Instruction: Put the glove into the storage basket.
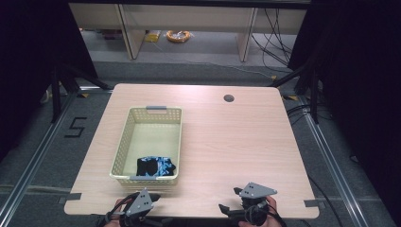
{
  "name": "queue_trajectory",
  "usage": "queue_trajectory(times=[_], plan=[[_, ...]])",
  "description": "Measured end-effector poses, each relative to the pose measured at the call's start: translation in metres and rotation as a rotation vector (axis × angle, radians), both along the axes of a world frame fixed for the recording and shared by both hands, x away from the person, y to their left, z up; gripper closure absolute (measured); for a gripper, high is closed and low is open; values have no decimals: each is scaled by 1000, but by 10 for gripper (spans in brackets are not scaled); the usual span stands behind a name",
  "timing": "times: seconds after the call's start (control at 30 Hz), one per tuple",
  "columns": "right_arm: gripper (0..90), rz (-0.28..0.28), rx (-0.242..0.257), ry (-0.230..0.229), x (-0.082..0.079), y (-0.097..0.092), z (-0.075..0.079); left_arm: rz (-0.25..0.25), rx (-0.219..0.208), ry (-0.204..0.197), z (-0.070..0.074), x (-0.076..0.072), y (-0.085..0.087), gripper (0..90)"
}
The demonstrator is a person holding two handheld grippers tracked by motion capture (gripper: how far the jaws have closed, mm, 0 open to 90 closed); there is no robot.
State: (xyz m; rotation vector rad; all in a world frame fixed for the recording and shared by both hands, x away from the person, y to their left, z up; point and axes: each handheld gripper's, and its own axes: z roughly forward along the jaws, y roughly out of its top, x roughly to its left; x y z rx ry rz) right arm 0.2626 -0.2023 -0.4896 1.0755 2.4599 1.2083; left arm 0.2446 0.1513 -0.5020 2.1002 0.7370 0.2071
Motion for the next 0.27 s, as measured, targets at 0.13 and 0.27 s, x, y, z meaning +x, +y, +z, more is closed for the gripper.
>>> queue_trajectory(times=[0.13, 0.27], plan=[[215, -1, -3, 8, 0, 1, 0, -2, 10, -4, 0, 1, 1, 172], [215, -8, -11, 5, 1, -1, -1, -14, 14, -18, 0, 2, 1, 171]])
